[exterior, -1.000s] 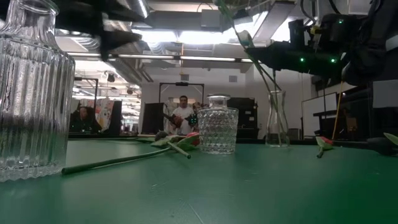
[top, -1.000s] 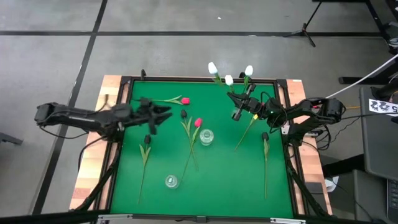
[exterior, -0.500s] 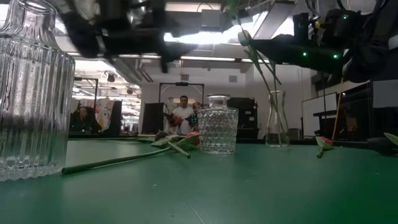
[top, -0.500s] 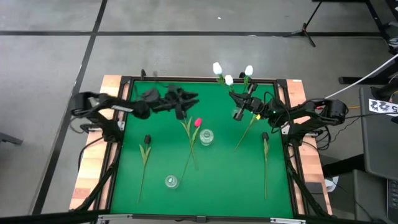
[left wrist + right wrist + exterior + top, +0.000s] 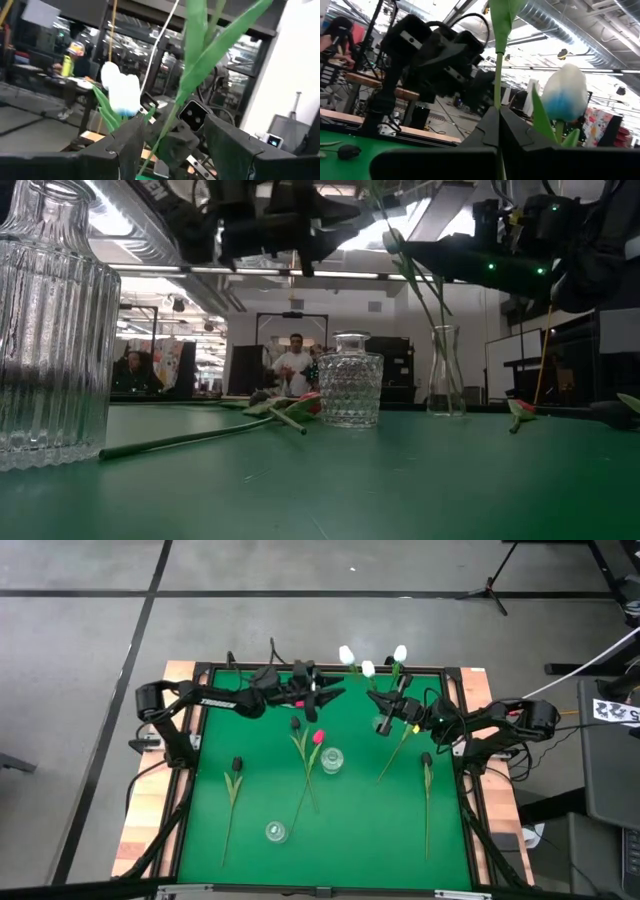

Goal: Sort flowers into vase by color
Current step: Put the white tulip into the top transparent flower vase

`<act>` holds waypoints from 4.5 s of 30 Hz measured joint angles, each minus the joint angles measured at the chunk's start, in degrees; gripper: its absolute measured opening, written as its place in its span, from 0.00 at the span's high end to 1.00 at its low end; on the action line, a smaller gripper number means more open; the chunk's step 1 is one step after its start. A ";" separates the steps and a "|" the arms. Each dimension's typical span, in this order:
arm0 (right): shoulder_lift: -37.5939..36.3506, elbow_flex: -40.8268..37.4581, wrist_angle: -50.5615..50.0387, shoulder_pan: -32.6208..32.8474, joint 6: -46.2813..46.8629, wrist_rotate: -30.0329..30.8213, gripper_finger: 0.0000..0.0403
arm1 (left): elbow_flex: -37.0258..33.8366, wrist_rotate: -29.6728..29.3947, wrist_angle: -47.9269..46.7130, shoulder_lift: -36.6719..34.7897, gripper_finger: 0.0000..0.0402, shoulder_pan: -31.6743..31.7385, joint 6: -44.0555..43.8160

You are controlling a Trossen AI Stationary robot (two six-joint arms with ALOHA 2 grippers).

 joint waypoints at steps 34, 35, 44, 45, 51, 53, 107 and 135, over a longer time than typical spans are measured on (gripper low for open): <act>0.02 0.00 0.00 -0.02 0.70 -1.05 1.00 | 12.73 3.21 -5.89 8.84 0.50 -0.23 2.74; 0.02 0.00 -0.01 -0.02 0.74 -1.05 1.00 | 13.35 3.53 -6.34 9.49 0.50 -0.23 2.32; 0.02 0.00 -0.02 -0.02 1.15 -1.39 1.00 | 14.42 4.76 -7.02 10.03 0.52 -0.01 1.90; 0.02 0.00 0.00 -0.02 1.15 -1.38 1.00 | 14.42 4.70 -6.87 10.01 0.54 0.05 1.93; 0.02 0.00 0.00 -0.02 1.21 -1.39 1.00 | 14.42 4.63 -7.58 10.01 0.75 0.06 3.85; 0.02 0.00 -0.02 -0.02 1.27 -1.38 1.00 | 14.42 4.67 -7.49 10.01 0.84 0.03 4.73; -10.03 0.00 0.09 0.00 5.18 -6.51 0.72 | 14.35 -1.91 -9.89 9.03 1.00 0.23 15.75; -16.48 0.00 -1.64 -0.02 3.71 -8.90 0.72 | 15.18 -7.97 -13.74 9.73 0.99 -4.04 26.35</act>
